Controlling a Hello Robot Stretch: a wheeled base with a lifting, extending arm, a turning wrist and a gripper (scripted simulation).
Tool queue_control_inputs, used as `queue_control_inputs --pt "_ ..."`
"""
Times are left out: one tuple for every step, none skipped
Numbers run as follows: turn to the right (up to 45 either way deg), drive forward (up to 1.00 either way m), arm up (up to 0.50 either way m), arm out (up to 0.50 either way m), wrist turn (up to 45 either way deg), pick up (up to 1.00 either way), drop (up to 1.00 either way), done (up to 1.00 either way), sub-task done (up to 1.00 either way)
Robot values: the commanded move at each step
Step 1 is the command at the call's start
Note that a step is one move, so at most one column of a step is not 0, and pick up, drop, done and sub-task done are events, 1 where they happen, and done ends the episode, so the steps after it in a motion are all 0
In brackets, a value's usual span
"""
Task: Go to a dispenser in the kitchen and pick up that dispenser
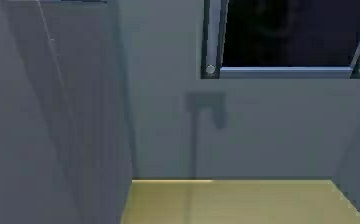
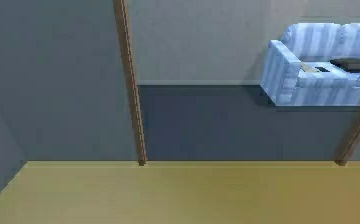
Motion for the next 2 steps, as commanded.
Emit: queue_control_inputs --pt "-45.0 0.0 0.0 0.0 0.0 0.0 0.0 0.0 0.0" --pt "-45.0 0.0 0.0 0.0 0.0 0.0 0.0 0.0 0.0"
